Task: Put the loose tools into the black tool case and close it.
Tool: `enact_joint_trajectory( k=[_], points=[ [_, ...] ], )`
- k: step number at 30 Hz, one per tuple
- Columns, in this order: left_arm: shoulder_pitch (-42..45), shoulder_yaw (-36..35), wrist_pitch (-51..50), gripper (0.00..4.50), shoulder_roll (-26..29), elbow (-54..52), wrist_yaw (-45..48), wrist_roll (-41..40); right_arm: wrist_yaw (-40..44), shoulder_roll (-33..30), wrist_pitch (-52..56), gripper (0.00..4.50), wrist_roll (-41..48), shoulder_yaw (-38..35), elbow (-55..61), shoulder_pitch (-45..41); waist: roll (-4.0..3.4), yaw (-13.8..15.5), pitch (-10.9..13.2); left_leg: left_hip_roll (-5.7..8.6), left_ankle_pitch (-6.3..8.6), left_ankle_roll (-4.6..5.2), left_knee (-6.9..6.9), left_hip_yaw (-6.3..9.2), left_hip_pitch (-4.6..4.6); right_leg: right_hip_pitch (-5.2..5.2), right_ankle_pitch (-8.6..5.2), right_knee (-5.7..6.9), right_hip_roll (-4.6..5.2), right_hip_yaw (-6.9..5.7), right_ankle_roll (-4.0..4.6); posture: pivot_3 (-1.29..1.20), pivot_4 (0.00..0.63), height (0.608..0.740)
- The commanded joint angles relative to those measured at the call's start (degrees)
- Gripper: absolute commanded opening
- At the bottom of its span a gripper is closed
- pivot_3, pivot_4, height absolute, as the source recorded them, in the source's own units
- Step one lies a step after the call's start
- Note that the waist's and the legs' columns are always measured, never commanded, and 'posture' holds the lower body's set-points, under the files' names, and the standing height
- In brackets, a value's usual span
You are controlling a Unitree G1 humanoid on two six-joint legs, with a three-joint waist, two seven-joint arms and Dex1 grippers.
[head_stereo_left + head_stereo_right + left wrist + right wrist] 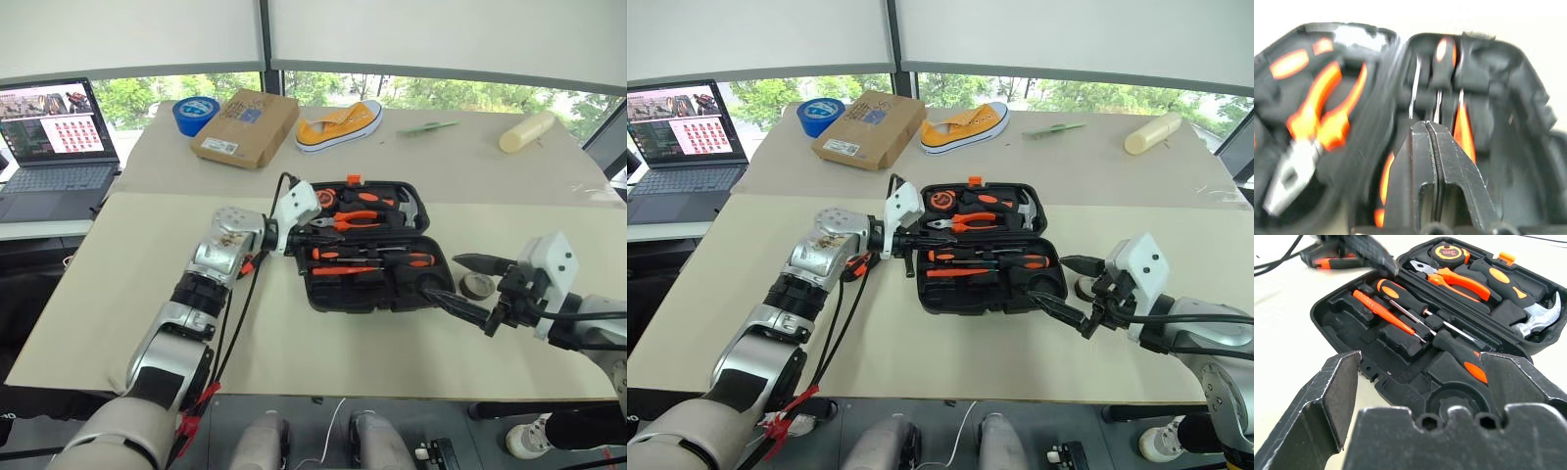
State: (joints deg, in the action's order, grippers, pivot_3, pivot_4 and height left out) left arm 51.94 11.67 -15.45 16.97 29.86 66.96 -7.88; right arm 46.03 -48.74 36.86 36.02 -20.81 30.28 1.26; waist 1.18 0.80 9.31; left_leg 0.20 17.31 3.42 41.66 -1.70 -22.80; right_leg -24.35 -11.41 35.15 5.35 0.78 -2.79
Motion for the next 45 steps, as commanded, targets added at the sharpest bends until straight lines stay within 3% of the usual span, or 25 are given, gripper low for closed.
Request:
enact_joint_trajectory(
  k=[1, 11, 27, 35, 40, 43, 45],
  points=[
    [-1.27, 1.54, -1.02, 0.07, -0.58, -3.16, 1.15, -0.35, 0.21, -0.14, -1.49, 4.50, -0.18, -0.62, 0.75, -0.42, 0.00, -0.02, 0.00, 0.00, 0.00, 0.00, 0.00, 0.00, 0.01, 0.00, 0.00, 0.00, 0.00, 0.00, 0.00, 0.00, 0.150, 0.735],
    [-5.85, 7.93, 2.49, 0.07, 0.34, -1.99, -0.88, 6.43, 0.52, -0.35, -1.53, 4.50, -0.19, -1.02, 1.25, 0.53, 0.00, 0.10, 0.00, -0.01, 0.00, 0.00, 0.00, 0.00, 0.01, 0.02, 0.00, 0.00, 0.00, 0.00, 0.00, 0.00, 0.150, 0.735],
    [-8.98, 8.78, 0.93, 0.07, 1.16, -1.05, -1.98, 7.32, 0.34, -0.22, -1.33, 4.50, 0.08, -0.91, 1.51, 0.57, -0.01, 0.01, -0.04, -0.04, 0.01, 0.01, 0.00, 0.00, 0.25, 0.21, 0.00, -0.02, 0.01, 0.04, 0.00, 0.00, 0.150, 0.735],
    [-7.86, 4.10, -1.64, 0.07, 0.44, -6.41, -0.72, 1.33, 0.32, -0.20, -1.45, 4.50, -0.11, -0.50, 1.19, 0.19, -0.01, -0.05, -0.05, -0.05, 0.01, 0.01, 0.00, -0.01, 0.29, 0.20, 0.00, -0.02, 0.01, 0.06, 0.00, 0.00, 0.150, 0.735],
    [-8.27, -1.60, -7.58, 0.07, 4.98, -16.10, -1.12, -3.66, 0.24, -0.47, -1.38, 4.50, 0.01, -0.03, 1.10, -1.23, -0.01, -0.10, -0.04, -0.07, 0.00, 0.00, -0.01, -0.01, 0.15, 0.05, 0.00, 0.04, 0.01, 0.06, 0.00, 0.00, 0.150, 0.735],
    [-10.74, -6.50, -14.18, 0.83, 9.58, -23.49, -2.35, -7.35, 0.78, -0.95, -1.09, 4.50, 0.61, 0.17, 0.67, -2.89, -0.01, -0.31, -0.04, -0.11, 0.00, -0.01, -0.01, 0.00, 0.14, 0.01, 0.00, 0.06, -0.01, 0.07, 0.01, 0.00, 0.150, 0.735],
    [-14.60, -10.21, -17.80, 1.57, 13.90, -29.71, -3.05, -9.36, 1.60, -1.27, -0.90, 4.50, 1.25, 0.49, -0.10, -4.38, -0.04, -0.55, -0.05, -0.12, 0.00, -0.01, -0.05, 0.01, 0.16, 0.01, 0.00, 0.07, -0.01, 0.07, 0.01, 0.00, 0.150, 0.735]
  ],
)
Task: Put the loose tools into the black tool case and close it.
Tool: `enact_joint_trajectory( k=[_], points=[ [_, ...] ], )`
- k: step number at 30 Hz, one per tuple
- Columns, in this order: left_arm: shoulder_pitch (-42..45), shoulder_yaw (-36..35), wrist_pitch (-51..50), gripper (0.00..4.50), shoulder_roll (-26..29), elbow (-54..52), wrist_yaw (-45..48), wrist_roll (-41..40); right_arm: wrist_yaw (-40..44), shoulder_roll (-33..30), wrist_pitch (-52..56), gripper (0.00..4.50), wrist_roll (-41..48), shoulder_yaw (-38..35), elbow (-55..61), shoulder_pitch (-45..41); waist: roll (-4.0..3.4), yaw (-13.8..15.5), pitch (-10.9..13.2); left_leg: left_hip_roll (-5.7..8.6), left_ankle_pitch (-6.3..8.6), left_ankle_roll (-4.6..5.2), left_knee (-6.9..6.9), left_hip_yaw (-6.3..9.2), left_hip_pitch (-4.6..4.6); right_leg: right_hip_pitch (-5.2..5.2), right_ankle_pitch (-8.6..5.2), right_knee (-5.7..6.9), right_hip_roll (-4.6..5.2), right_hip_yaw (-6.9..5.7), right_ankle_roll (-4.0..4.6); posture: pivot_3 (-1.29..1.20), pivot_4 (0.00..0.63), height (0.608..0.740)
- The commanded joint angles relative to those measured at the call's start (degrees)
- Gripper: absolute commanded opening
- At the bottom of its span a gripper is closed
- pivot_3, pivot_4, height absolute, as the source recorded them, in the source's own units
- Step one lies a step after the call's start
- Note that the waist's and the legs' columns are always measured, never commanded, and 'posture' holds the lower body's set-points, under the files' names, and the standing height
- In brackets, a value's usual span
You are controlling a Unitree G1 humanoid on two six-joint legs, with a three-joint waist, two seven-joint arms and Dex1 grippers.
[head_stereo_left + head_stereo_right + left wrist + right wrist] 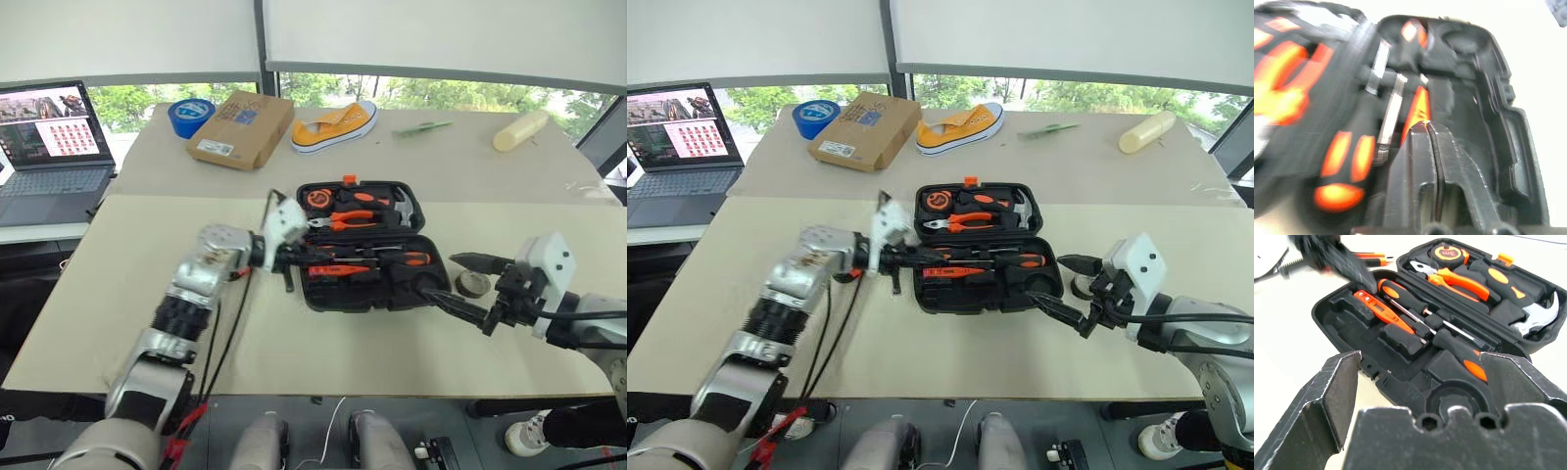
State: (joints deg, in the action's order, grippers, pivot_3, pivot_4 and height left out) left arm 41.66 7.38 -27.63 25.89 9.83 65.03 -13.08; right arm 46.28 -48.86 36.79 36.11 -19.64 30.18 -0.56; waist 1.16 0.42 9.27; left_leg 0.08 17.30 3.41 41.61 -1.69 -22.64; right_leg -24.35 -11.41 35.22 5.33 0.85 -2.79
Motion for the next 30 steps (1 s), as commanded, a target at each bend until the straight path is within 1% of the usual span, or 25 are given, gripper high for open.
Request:
enact_joint_trajectory(
  k=[1, 3, 5, 8, 10, 13, 18, 21, 25, 28, 30],
  points=[
    [-6.67, -7.76, -6.92, 1.90, 7.17, -12.71, -1.56, -4.95, 2.02, -1.34, -0.73, 4.50, 1.56, -0.48, -0.46, -3.29, -0.02, -0.32, -0.01, 0.00, 0.00, 0.00, -0.04, -0.01, 0.01, -0.01, 0.00, 0.00, 0.01, 0.02, 0.00, 0.00, 0.150, 0.735],
    [-12.22, -11.93, -9.04, 2.64, 11.45, -18.27, -2.63, -6.30, 3.90, -1.87, -0.67, 4.50, 2.32, 0.17, -1.27, -4.78, -0.02, -0.49, -0.01, -0.02, -0.01, -0.02, -0.16, -0.01, 0.06, 0.00, 0.00, -0.03, 0.01, 0.03, 0.00, 0.00, 0.150, 0.735],
    [-19.70, -18.25, -11.21, 3.42, 15.68, -23.57, -4.03, -7.48, 6.44, -2.68, -0.68, 4.50, 3.40, 1.15, -2.25, -6.88, -0.01, -0.55, 0.00, -0.01, -0.04, -0.07, -0.29, -0.02, 0.10, -0.01, 0.00, -0.08, 0.05, 0.04, 0.00, 0.00, 0.150, 0.735],
    [-31.00, -26.44, -11.60, 4.45, 20.28, -27.80, -5.45, -6.98, 9.76, -3.36, -0.13, 4.50, 5.29, 2.34, -3.93, -10.37, 0.01, -0.60, 0.02, -0.02, -0.07, -0.14, -0.37, -0.02, 0.13, -0.01, 0.00, -0.12, 0.07, 0.02, 0.00, 0.00, 0.150, 0.735],
    [-37.12, -30.29, -10.59, 4.48, 22.45, -28.60, -5.93, -6.27, 11.13, -3.56, -0.03, 4.50, 5.81, 3.47, -4.73, -12.41, 0.01, -0.45, 0.03, -0.01, -0.10, -0.19, -0.52, -0.04, 0.21, 0.00, 0.00, -0.15, 0.15, 0.03, 0.01, 0.00, 0.150, 0.735],
    [-40.37, -32.44, -9.67, 4.48, 23.69, -29.11, -7.33, -6.67, 11.96, -3.34, -0.27, 4.50, 5.39, 5.09, -5.64, -14.44, 0.03, 0.46, 0.05, 0.02, -0.13, -0.27, -0.69, -0.05, 0.33, 0.06, -0.02, -0.27, 0.25, -0.03, 0.04, 0.00, 0.150, 0.735],
    [-35.85, -27.74, -10.51, 4.48, 24.49, -28.14, -9.64, -6.57, 11.71, -2.58, -0.58, 4.50, 4.86, 7.04, -6.38, -16.14, 0.05, 1.32, 0.05, 0.11, -0.21, -0.41, -0.66, -0.02, 0.34, 0.09, -0.02, -0.26, 0.36, -0.14, 0.08, 0.00, 0.150, 0.735],
    [-29.40, -22.04, -12.28, 4.48, 23.57, -25.54, -11.35, -6.14, 11.07, -2.13, -0.29, 4.50, 5.16, 7.32, -5.58, -16.12, 0.05, 1.15, 0.05, 0.13, -0.21, -0.41, -0.68, -0.06, 0.33, 0.04, -0.01, -0.21, 0.34, -0.09, 0.09, 0.00, 0.150, 0.735],
    [-14.20, -7.85, -10.54, 4.48, 18.75, -12.09, -13.84, 1.16, 9.25, -1.28, 0.46, 4.50, 6.17, 7.25, -2.66, -14.78, 0.06, 1.28, 0.04, 0.15, -0.22, -0.42, -0.70, -0.06, 0.34, 0.08, 0.00, -0.16, 0.25, -0.10, 0.11, 0.00, 0.150, 0.735],
    [-8.58, -2.92, -9.36, 4.48, 16.75, -5.02, -13.06, 3.48, 8.32, -0.88, 0.93, 4.50, 6.60, 7.14, -1.58, -14.13, 0.08, 0.67, 0.04, 0.29, -0.23, -0.41, -0.66, -0.07, 0.30, 0.09, 0.04, -0.08, 0.15, -0.09, 0.14, 0.00, 0.150, 0.735],
    [-6.30, 0.69, -8.26, 4.48, 15.66, -1.48, -11.73, 5.08, 7.38, -0.67, 1.26, 4.50, 6.92, 6.75, -0.77, -13.18, 0.09, 0.08, 0.04, 0.23, -0.22, -0.39, -0.66, -0.12, 0.30, 0.05, 0.04, -0.11, 0.10, -0.07, 0.14, 0.00, 0.150, 0.735]
  ],
)
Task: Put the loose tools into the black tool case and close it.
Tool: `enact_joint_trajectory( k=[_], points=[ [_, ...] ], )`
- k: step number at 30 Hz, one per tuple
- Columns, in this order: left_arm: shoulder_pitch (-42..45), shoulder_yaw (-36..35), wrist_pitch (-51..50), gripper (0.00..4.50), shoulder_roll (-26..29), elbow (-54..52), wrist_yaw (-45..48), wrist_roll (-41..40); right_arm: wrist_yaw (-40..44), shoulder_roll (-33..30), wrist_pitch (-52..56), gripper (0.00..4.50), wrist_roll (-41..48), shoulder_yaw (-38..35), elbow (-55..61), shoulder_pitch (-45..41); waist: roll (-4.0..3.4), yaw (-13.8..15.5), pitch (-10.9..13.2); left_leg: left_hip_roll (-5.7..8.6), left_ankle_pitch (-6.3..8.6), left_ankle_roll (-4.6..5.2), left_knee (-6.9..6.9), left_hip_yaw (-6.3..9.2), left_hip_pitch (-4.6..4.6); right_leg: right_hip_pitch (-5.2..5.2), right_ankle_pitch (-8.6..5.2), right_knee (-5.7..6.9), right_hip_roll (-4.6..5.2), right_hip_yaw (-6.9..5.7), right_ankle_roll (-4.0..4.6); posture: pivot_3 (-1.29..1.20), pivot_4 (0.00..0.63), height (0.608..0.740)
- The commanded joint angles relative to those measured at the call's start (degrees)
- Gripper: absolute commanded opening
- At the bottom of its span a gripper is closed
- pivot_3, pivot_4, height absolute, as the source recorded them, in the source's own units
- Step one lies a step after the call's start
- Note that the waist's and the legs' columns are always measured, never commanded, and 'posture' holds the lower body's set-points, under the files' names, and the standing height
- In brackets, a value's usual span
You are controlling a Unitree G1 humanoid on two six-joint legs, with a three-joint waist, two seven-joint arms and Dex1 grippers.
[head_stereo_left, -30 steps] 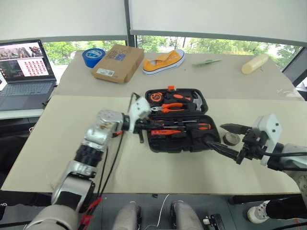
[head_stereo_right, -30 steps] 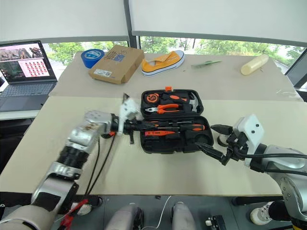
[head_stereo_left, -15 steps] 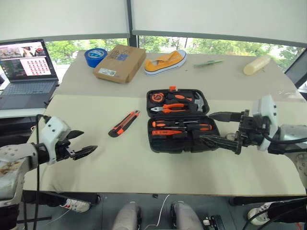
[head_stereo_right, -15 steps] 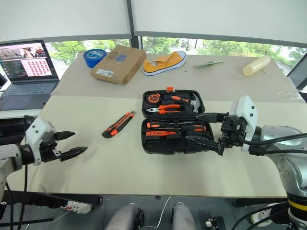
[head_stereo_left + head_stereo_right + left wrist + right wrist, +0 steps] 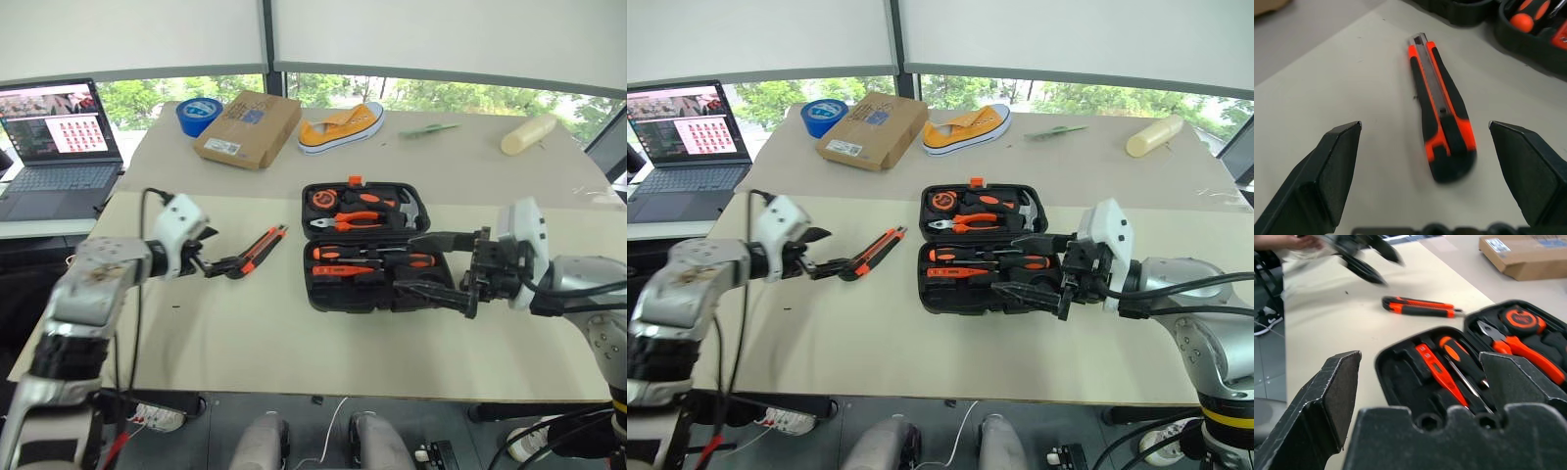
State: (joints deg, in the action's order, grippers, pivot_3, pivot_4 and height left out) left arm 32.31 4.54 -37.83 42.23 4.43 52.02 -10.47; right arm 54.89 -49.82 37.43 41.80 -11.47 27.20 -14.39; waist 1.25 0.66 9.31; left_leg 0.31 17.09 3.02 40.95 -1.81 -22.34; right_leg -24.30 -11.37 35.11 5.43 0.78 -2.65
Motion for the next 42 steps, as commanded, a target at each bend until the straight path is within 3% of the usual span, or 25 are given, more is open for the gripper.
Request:
enact_joint_trajectory(
  k=[1, 8, 9, 11, 15, 16, 19, 25, 30, 36, 38, 42],
  points=[
    [3.79, 5.33, 2.47, 4.48, -1.02, 5.47, 1.72, 3.59, -1.55, 0.35, 0.56, 4.50, 1.29, -1.60, 2.66, 1.32, 0.00, -0.29, 0.00, -0.02, 0.00, 0.01, -0.01, -0.02, 0.00, -0.03, 0.00, -0.01, -0.03, 0.00, 0.00, 0.00, 0.150, 0.735],
    [6.14, 9.48, 3.55, 4.48, -2.91, 10.98, -0.45, 8.27, -4.81, 1.35, -1.18, 4.50, -1.79, -0.74, 3.29, 2.73, 0.00, -0.10, -0.01, -0.13, 0.02, 0.05, -0.01, -0.05, 0.02, 0.00, -0.01, -0.02, -0.02, 0.01, 0.00, 0.00, 0.150, 0.735],
    [6.10, 9.31, 3.49, 3.96, -3.03, 10.94, -0.40, 8.24, -4.93, 1.41, -1.23, 4.50, -1.99, -0.68, 3.29, 2.76, 0.00, -0.09, -0.01, -0.14, 0.03, 0.05, 0.00, -0.05, 0.06, 0.05, -0.01, -0.02, -0.02, 0.00, 0.00, 0.00, 0.150, 0.735],
    [5.55, 8.76, 2.94, 3.52, -2.81, 10.06, 0.24, 7.66, -5.07, 1.38, -1.62, 4.50, -2.63, -0.78, 3.28, 3.08, 0.01, 0.04, -0.01, -0.15, 0.03, 0.05, 0.00, -0.05, 0.07, 0.04, -0.01, -0.01, 0.00, 0.01, 0.00, 0.00, 0.150, 0.735],
    [4.31, 6.58, 1.98, 1.95, -1.45, 8.59, 1.32, 5.99, -5.40, 1.06, -2.19, 4.50, -3.71, -1.64, 3.05, 4.04, 0.00, -0.01, -0.01, -0.16, 0.02, 0.04, 0.00, -0.04, 0.07, 0.02, -0.01, 0.06, -0.03, 0.01, 0.00, 0.00, 0.150, 0.735],
    [4.39, 5.39, 1.40, 1.78, -1.07, 8.44, 1.37, 5.30, -5.29, 0.87, -2.25, 4.50, -3.87, -2.06, 2.88, 4.44, 0.00, -0.09, -0.01, -0.16, 0.02, 0.04, 0.00, -0.04, 0.07, 0.01, -0.01, 0.06, -0.02, 0.01, 0.00, 0.00, 0.150, 0.735],
    [6.14, 2.16, 1.05, 1.72, -0.28, 7.92, 1.93, 3.20, -4.75, 0.40, -1.61, 4.50, -3.13, -3.56, 2.87, 5.68, 0.01, -0.33, 0.00, -0.19, 0.02, 0.04, -0.01, -0.04, 0.04, -0.04, -0.01, 0.07, -0.09, 0.01, 0.00, 0.00, 0.150, 0.735],
    [11.71, 1.04, 11.63, 1.72, -1.07, 1.77, 10.01, -1.24, -2.93, -0.90, -0.79, 4.50, -1.40, -6.36, 4.12, 9.55, 0.04, 0.72, 0.02, -0.18, 0.02, 0.04, 0.04, 0.00, -0.11, -0.07, -0.01, 0.00, 0.02, -0.07, 0.00, 0.00, 0.150, 0.735],
    [15.76, 6.47, 15.88, 1.72, -3.95, -0.21, 16.60, -1.12, -3.16, -1.60, -2.42, 4.50, -3.66, -6.87, 4.51, 11.73, 0.03, 0.82, 0.01, -0.09, 0.04, 0.07, 0.21, -0.02, -0.17, 0.00, 0.02, -0.06, 0.08, -0.07, -0.05, 0.00, 0.150, 0.735],
    [18.88, 20.94, 11.67, 1.72, -10.41, -2.41, 23.13, 3.20, -3.35, -1.50, -2.49, 4.50, -4.38, -10.27, 6.15, 16.47, 0.04, 0.51, 0.02, -0.04, 0.05, 0.11, 0.19, -0.05, -0.12, 0.02, 0.01, -0.07, -0.05, 0.00, -0.05, 0.00, 0.150, 0.735],
    [17.84, 24.56, 13.35, 1.72, -10.69, -2.21, 23.39, 6.17, -4.31, -0.68, -2.50, 4.50, -4.46, -11.15, 7.08, 17.94, 0.04, 0.06, 0.02, -0.06, 0.05, 0.11, 0.19, -0.05, -0.14, -0.01, 0.01, -0.08, -0.10, 0.03, -0.05, 0.00, 0.150, 0.735],
    [18.99, 26.09, 4.09, 1.72, -14.73, -2.27, 19.25, 7.11, -6.67, 0.91, -2.43, 4.50, -4.66, -11.83, 9.01, 20.21, 0.04, -0.08, 0.02, -0.14, 0.05, 0.12, 0.13, -0.03, -0.09, -0.02, 0.01, -0.05, -0.17, 0.08, -0.04, 0.00, 0.150, 0.735]
  ],
)
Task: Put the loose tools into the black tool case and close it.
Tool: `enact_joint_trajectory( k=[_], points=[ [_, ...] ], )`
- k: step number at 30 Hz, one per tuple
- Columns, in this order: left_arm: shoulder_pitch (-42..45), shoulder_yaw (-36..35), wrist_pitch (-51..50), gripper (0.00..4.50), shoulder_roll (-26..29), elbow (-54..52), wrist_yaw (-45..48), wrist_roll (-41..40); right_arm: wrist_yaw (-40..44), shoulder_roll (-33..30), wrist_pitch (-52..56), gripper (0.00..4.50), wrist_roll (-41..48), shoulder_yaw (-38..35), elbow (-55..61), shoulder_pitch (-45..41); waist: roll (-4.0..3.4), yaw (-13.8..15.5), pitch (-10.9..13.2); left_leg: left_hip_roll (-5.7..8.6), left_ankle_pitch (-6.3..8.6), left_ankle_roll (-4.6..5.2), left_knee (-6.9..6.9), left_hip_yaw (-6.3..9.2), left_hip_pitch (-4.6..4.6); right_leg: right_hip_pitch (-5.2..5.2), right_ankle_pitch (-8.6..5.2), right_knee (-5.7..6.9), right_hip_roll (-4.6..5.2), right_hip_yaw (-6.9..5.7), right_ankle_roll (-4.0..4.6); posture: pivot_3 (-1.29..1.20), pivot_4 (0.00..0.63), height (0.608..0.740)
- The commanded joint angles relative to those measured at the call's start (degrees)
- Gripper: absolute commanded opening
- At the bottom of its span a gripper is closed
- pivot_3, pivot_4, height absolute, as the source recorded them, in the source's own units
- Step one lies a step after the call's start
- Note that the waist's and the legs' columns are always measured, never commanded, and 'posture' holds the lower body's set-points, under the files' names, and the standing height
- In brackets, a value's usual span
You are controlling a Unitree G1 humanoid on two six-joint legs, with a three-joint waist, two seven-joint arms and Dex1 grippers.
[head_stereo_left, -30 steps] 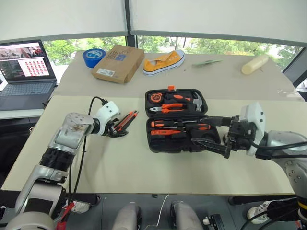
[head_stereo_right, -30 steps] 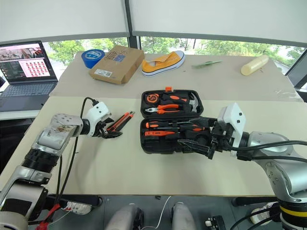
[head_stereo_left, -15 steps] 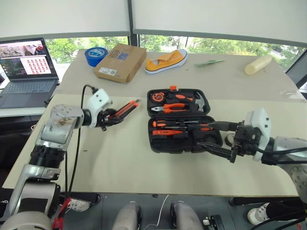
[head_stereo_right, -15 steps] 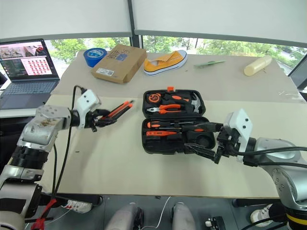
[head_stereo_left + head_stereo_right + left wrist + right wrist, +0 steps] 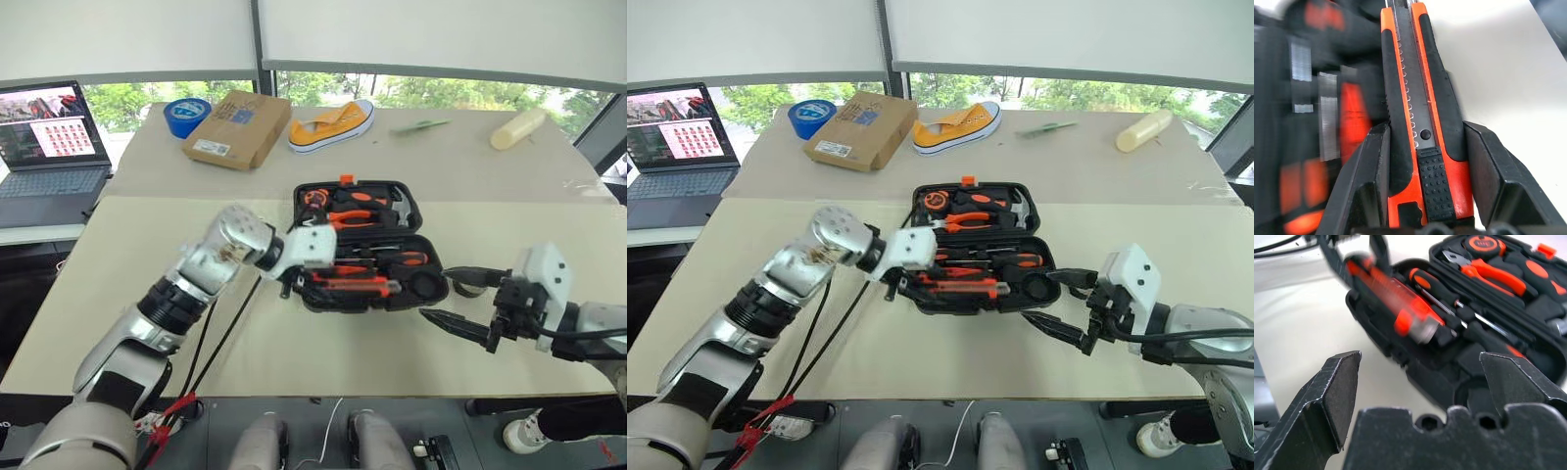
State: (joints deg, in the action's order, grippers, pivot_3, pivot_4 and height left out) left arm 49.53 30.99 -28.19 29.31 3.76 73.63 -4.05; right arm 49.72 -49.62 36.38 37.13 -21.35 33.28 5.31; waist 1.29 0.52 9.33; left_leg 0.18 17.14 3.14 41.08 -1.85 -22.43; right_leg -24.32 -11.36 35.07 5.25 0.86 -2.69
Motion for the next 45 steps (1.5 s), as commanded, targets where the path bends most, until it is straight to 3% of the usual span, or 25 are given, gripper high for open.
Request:
enact_joint_trajectory(
  k=[1, 18, 19, 21, 25, 33, 36, 45],
  points=[
    [1.98, -0.08, -6.76, 1.72, -2.29, -1.78, -2.75, 1.00, -1.62, 0.83, -1.41, 4.50, 0.06, -2.07, 3.23, 0.80, 0.00, 0.11, 0.00, 0.00, 0.00, 0.00, 0.00, 0.00, 0.00, 0.01, 0.00, -0.01, 0.01, 0.00, 0.00, 0.00, 0.150, 0.735],
    [3.36, 1.94, -11.21, 1.72, -6.36, 0.75, -4.50, 3.40, -3.22, 1.82, -2.98, 4.50, -1.16, -0.02, 1.65, -1.35, 0.00, 0.26, 0.00, 0.01, 0.01, 0.02, 0.04, 0.00, 0.00, 0.04, -0.01, -0.02, 0.07, 0.00, -0.01, 0.00, 0.150, 0.735],
    [3.43, 1.69, -11.41, 2.52, -6.53, 0.85, -4.58, 3.23, -3.20, 1.89, -3.04, 4.50, -1.24, 0.05, 1.57, -1.47, 0.00, 0.26, 0.00, 0.01, 0.01, 0.02, 0.04, 0.00, 0.00, 0.04, -0.01, -0.02, 0.07, 0.00, -0.01, 0.00, 0.150, 0.735],
    [3.81, 0.78, -12.67, 2.95, -6.92, 0.83, -4.60, 2.47, -3.13, 1.99, -3.08, 4.50, -1.32, 0.10, 1.38, -1.69, 0.00, 0.23, 0.00, 0.01, 0.01, 0.02, 0.04, 0.00, 0.00, 0.04, -0.01, -0.02, 0.06, 0.00, -0.01, 0.00, 0.150, 0.735],
    [4.21, -1.48, -13.33, 4.46, -6.71, -0.19, -3.94, 0.90, -3.04, 2.12, -3.15, 4.50, -1.45, 0.23, 1.08, -1.98, 0.00, 0.22, 0.00, 0.00, 0.01, 0.02, 0.03, 0.00, 0.00, 0.02, -0.01, -0.02, 0.05, 0.00, -0.01, 0.00, 0.150, 0.735],
    [4.68, -7.92, -13.34, 4.46, -4.01, -1.28, -3.25, -3.91, -2.79, 2.34, -3.28, 4.50, -1.96, 0.29, 0.51, -2.60, 0.00, 0.17, 0.00, -0.01, 0.01, 0.02, 0.03, 0.00, 0.00, 0.00, -0.01, -0.01, 0.06, 0.00, -0.01, 0.00, 0.150, 0.735],
    [3.64, -7.73, -9.65, 3.69, -1.87, -0.13, -2.42, -3.36, -2.37, 2.03, -3.74, 4.50, -2.46, 0.57, -0.45, -3.21, 0.00, 0.18, 0.00, -0.01, 0.01, 0.01, 0.02, -0.01, 0.02, 0.01, -0.01, -0.01, 0.06, 0.01, -0.01, 0.00, 0.150, 0.735],
    [1.95, -3.75, -0.07, 0.34, -1.83, 1.37, -1.82, -0.31, -1.49, 0.79, -3.06, 4.50, -2.14, 1.63, -2.44, -6.53, -0.01, 0.30, 0.00, 0.02, 0.00, 0.01, 0.04, -0.01, 0.01, 0.03, -0.01, -0.02, 0.07, 0.00, -0.01, 0.00, 0.150, 0.735]
  ],
)
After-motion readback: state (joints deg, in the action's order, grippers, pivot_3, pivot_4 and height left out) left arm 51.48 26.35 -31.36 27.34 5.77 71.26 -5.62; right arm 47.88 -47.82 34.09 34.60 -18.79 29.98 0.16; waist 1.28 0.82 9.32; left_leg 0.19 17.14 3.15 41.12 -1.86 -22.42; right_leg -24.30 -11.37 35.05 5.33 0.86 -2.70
